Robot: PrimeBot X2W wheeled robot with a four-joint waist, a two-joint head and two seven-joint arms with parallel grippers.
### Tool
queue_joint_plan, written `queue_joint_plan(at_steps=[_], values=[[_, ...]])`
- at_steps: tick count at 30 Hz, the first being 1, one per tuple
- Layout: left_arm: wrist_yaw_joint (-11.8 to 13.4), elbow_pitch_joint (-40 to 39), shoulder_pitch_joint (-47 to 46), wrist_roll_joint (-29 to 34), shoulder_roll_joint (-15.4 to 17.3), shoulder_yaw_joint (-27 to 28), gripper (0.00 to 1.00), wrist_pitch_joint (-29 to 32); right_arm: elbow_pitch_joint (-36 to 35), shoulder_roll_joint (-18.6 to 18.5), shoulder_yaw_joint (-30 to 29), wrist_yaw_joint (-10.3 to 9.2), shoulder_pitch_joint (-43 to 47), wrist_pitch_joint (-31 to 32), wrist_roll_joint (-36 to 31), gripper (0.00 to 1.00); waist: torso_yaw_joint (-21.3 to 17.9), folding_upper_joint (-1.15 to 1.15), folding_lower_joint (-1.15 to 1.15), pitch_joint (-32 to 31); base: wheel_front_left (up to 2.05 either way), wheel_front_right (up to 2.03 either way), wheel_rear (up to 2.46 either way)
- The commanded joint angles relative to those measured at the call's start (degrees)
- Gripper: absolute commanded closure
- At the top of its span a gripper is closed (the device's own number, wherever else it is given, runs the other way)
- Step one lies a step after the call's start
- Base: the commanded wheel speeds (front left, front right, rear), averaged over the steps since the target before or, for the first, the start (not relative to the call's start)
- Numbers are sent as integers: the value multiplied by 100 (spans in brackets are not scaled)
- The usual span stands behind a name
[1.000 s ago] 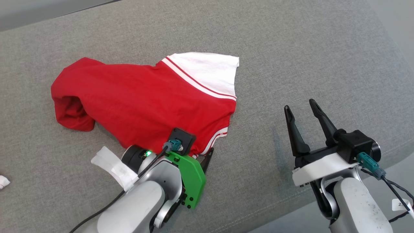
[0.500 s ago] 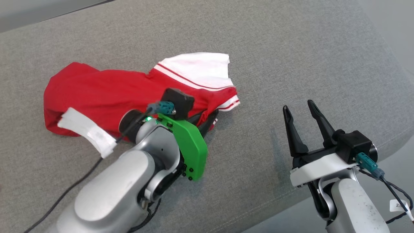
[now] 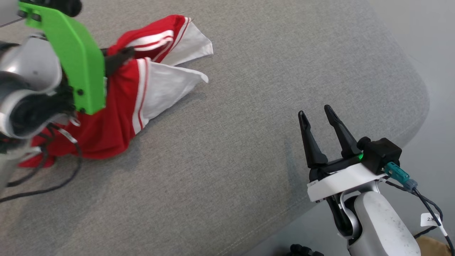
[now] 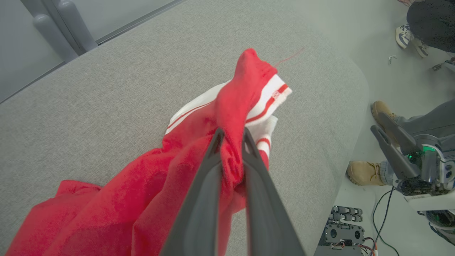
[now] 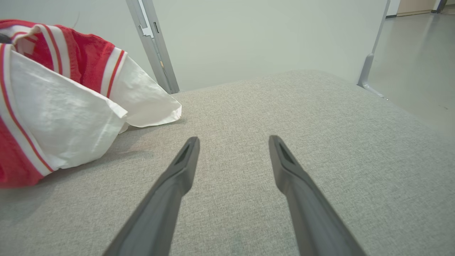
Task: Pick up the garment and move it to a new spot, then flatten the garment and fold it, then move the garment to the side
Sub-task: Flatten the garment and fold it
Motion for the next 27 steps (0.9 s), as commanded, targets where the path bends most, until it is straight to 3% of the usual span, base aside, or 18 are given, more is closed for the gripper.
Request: queue_joint_plan(at_steps=[1,3,5,7,10,13,17,18,19,20,21,22,23,27], values=[[-25,109,-219,34,252,71,100,168,-16,7,80,-2,-85,-16,110,0,-423,0,0,313,0,0,0],[-80,387,-453,315,540,16,100,341,-19,6,178,-2,-117,-16,264,0,-605,0,0,480,0,0,0],[-337,736,-758,817,652,-222,100,270,-74,5,173,-3,-85,-16,395,0,-641,0,0,662,0,0,0],[-626,1178,-980,1205,566,-430,100,19,-132,6,144,-3,-19,-16,493,0,-659,0,0,815,0,0,0],[-1015,1860,-1224,1710,441,-635,100,-600,-210,7,125,-3,55,-16,593,0,-659,0,0,995,16,16,16],[-1433,2360,-1437,2417,657,-866,100,-1404,-257,7,159,-2,80,-16,578,0,-647,0,0,1099,19,19,19],[-1612,2795,-1625,2824,539,-875,100,-2789,-233,2,181,-3,6,-16,507,0,-645,0,0,1139,2,2,2],[-1647,2895,-1634,2892,520,-896,82,-3085,-221,3,201,-3,-45,-16,490,0,-642,0,0,1136,0,0,0],[-1673,2961,-1632,2979,537,-970,73,-3381,-212,2,240,-3,-99,-16,468,0,-637,0,0,1129,0,0,0],[-1686,3077,-1641,2991,540,-981,75,-3612,-197,5,296,-3,-148,-16,470,0,-631,0,0,1119,0,0,0],[-1700,3198,-1571,2854,493,-958,66,-3722,-184,7,350,-2,-192,-16,465,0,-624,0,0,1101,0,0,0],[-1715,3283,-1498,2749,440,-979,22,-3789,-171,5,407,-2,-234,-16,463,0,-617,0,0,1082,0,0,0],[-1729,3308,-1520,2776,452,-1000,0,-3887,-155,2,466,-3,-282,-16,459,0,-609,0,0,1068,0,0,0],[-1730,3500,-1508,2620,375,-1000,0,-3876,-123,-1,456,-2,-340,-16,384,0,-400,0,0,996,0,0,0]])
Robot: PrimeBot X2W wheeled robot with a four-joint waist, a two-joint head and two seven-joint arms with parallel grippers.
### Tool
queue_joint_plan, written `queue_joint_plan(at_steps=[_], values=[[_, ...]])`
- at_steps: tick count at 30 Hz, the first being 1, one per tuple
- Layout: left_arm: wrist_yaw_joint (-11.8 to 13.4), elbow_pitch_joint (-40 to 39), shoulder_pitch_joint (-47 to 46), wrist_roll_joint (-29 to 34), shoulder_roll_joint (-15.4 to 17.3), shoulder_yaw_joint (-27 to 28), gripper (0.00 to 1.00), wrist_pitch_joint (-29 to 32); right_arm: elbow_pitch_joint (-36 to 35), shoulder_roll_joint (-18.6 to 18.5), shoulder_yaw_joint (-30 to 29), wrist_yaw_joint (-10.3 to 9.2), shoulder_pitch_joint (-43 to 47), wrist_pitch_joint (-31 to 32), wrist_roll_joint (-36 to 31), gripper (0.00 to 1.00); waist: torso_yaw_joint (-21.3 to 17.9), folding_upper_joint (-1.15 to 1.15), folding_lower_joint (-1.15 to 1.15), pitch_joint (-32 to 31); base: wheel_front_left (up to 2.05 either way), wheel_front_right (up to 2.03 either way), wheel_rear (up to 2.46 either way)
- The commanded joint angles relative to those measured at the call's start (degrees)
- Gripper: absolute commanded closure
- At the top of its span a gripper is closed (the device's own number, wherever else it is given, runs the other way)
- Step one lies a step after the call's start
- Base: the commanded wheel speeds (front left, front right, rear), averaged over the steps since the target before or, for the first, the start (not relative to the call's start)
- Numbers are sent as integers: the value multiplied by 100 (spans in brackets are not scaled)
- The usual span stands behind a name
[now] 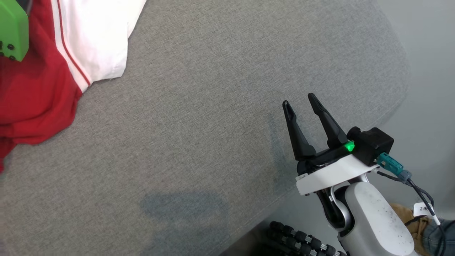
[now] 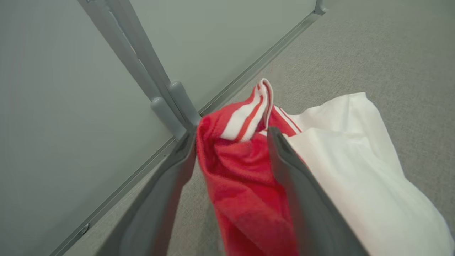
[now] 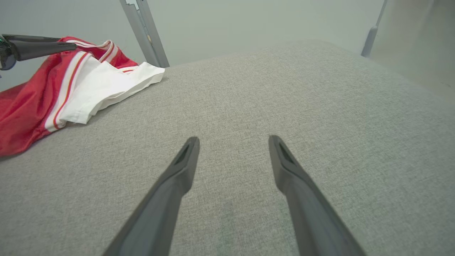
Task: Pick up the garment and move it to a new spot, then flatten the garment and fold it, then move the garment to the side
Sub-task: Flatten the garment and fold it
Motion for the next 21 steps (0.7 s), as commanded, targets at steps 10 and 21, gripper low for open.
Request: queue_joint_plan(at_steps=[10,21], values=[[755,-1239,1006,-1264,589,758,0,689,128,-10,-489,-3,208,-16,-483,0,1099,0,-1,-449,0,0,0],[2261,-3539,4052,-2379,1140,1483,0,-115,154,-14,-677,-3,136,-16,-900,0,1885,0,-1,-578,0,0,0]])
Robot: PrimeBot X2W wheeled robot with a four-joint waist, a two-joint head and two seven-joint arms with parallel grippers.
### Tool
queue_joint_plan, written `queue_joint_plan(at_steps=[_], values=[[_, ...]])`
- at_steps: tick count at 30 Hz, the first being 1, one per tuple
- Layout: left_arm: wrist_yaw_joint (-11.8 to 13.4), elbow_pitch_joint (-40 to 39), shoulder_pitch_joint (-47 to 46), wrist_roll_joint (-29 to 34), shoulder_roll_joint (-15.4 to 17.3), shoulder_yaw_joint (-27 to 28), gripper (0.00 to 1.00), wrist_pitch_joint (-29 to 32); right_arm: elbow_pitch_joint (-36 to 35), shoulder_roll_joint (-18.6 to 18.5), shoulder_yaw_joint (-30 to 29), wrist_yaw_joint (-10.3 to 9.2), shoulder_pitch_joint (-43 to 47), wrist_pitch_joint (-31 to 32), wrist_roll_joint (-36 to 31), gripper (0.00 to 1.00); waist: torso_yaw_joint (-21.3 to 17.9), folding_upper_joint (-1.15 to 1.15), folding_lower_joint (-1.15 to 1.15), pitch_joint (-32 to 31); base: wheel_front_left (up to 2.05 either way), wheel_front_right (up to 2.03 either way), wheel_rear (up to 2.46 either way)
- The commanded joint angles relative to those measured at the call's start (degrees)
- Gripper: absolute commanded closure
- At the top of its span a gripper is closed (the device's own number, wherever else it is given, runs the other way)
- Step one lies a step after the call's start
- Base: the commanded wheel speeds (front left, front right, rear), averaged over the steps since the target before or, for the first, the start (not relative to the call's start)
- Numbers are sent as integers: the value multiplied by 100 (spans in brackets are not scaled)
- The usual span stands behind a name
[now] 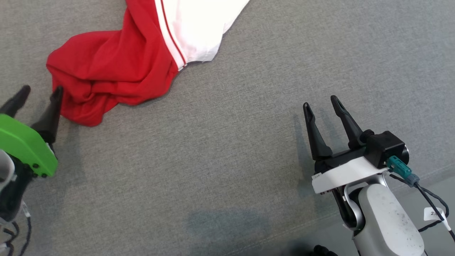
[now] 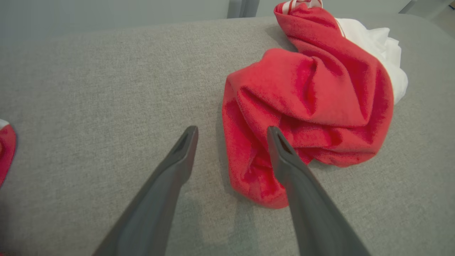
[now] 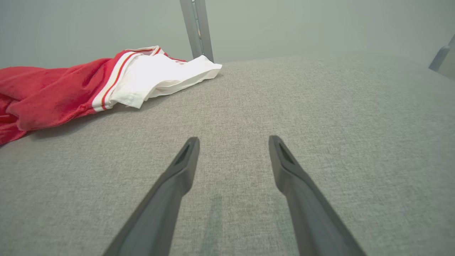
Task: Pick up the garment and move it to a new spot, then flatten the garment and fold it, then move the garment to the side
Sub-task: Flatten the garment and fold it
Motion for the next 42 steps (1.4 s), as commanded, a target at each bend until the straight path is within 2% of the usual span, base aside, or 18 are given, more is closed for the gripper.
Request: queue_joint_plan(at_steps=[1,4,6,14,19,22,23,24,25,28,30,33,34,39,42], values=[[124,-164,336,-93,-100,-6,0,-162,11,-22,-34,-2,-48,-16,-80,0,373,0,0,-112,0,0,0],[278,-293,703,-121,-260,-66,0,-372,31,-23,-54,-2,-72,-16,-181,0,469,0,0,-92,0,0,0],[292,-284,857,-142,-413,-184,0,-428,33,-23,-72,-2,-91,-16,-231,0,520,0,0,-71,0,0,0],[77,476,399,-79,-1153,-416,0,-661,68,-23,-21,-2,-141,-16,-368,0,585,0,0,8,0,0,0],[-50,863,38,-139,-1454,-473,0,-573,75,-33,-14,-2,-118,-16,-389,0,535,0,0,12,0,0,0],[-108,1034,-84,-108,-1508,-547,0,-518,84,-31,-9,-2,-92,-16,-393,0,507,0,0,4,0,0,0],[-143,1112,-155,-87,-1548,-571,8,-521,87,-30,-7,-2,-80,-16,-392,0,495,0,0,-2,0,0,0],[-203,1175,-215,-62,-1588,-612,76,-498,93,-29,-9,-2,-69,-16,-390,0,487,0,0,-12,0,0,0],[-281,1217,-273,4,-1573,-690,100,-443,99,-30,-14,-2,-56,-16,-388,0,479,0,0,-27,0,0,0],[-457,1151,-484,229,-1316,-900,100,-202,108,-27,-58,-3,8,-16,-365,0,494,0,0,-93,0,0,0],[-589,843,-620,228,-1123,-986,100,132,106,-26,-109,-2,68,-16,-355,0,550,0,0,-138,0,0,0],[-768,90,-922,152,-480,-987,100,898,121,-23,-114,-2,100,-16,-309,0,646,0,0,-205,0,0,0],[-849,-471,-1150,-40,-41,-914,100,1521,143,-22,-77,-2,104,-16,-233,0,697,0,0,-238,0,0,0],[-738,-1656,-1827,-911,886,-505,100,3103,173,-23,139,-2,-7,-16,78,0,732,0,0,-259,0,0,0],[-604,-2088,-2170,-1273,1294,-372,100,3906,198,-25,207,-2,-14,-16,168,0,730,0,0,-266,0,0,0]])
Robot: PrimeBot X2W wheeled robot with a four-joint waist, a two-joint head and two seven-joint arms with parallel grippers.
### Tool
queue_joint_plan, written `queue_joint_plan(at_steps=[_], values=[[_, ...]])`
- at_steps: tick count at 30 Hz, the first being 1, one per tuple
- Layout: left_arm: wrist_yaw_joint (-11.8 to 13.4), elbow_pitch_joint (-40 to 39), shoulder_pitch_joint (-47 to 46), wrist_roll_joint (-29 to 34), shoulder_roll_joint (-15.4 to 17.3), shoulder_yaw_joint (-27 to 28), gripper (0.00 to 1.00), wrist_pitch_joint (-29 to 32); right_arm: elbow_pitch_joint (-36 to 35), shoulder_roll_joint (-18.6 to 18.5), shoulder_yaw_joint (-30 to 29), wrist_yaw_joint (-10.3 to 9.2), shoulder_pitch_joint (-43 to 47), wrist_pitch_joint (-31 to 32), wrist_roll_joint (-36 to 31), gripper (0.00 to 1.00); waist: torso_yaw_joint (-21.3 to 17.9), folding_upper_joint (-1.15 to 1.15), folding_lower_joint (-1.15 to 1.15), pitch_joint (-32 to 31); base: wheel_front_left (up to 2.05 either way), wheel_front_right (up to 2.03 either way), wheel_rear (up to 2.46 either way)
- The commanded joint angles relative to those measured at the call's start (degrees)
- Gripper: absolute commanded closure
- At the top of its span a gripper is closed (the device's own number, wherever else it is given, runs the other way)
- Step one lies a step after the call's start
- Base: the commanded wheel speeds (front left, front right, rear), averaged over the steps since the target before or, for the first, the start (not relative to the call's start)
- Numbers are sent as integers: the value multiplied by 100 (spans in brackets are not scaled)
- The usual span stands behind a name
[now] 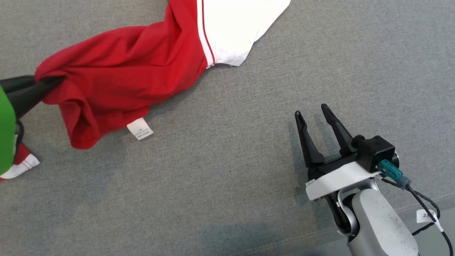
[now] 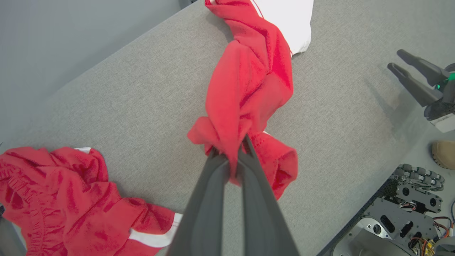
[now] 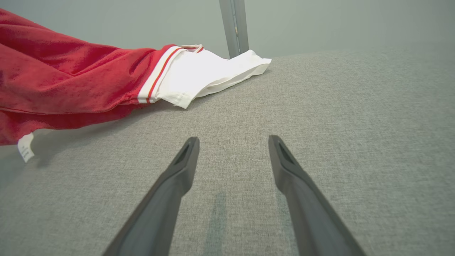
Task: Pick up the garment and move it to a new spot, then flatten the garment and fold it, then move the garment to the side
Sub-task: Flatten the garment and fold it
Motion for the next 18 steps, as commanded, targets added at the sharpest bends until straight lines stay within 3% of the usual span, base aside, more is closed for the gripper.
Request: queue_joint_plan(at_steps=[1,6,11,12,14,16,18], values=[[83,-67,-151,-112,141,46,100,231,29,-19,17,-2,-42,-16,44,0,-6,0,0,4,0,0,0],[285,99,-42,-298,600,8,100,793,68,-19,75,-2,-87,-16,118,0,-74,0,0,47,0,0,0],[295,812,679,-418,779,-146,100,372,118,-19,95,-3,-78,-16,54,0,-142,0,0,128,0,0,0],[272,975,814,-385,786,-155,78,181,127,-19,77,-2,-76,-16,31,0,-142,0,0,142,0,0,0],[252,1322,1035,-156,818,-189,0,-211,161,-17,62,-2,-88,-16,-31,0,-133,0,0,177,0,0,0],[225,1788,1119,236,819,-177,0,-735,172,-17,66,-2,-114,-16,-90,0,-112,0,0,214,0,0,0],[291,2251,1175,388,586,-149,0,-1185,193,-16,100,-2,-139,-16,-151,0,-84,0,0,237,0,0,0]])
